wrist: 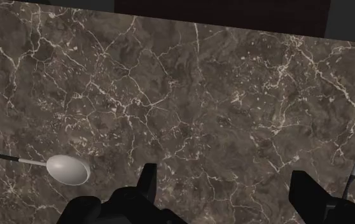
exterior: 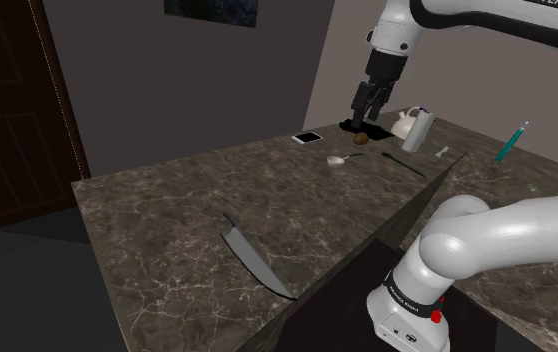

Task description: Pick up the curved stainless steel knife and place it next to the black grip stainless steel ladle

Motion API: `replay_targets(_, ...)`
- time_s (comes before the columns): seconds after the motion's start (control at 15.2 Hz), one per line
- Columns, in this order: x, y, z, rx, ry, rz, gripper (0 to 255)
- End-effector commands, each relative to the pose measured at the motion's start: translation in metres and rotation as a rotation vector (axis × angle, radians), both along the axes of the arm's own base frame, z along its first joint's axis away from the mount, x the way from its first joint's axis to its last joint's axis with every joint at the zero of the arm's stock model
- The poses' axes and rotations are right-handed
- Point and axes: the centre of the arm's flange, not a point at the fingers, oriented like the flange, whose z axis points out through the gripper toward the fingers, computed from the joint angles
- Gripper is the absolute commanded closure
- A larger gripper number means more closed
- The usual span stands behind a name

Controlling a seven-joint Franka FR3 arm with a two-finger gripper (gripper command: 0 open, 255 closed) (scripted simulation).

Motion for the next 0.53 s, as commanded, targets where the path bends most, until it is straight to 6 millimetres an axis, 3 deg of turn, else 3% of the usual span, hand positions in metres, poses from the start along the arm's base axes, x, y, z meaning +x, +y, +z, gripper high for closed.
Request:
replay_targets(0.0, 0.0, 0.0, 0.0, 0.0, 0.0, 0.0, 0)
replay_targets(0.46, 0.006, 0.07, -0.058, 0.011, 0.0, -0.014, 0)
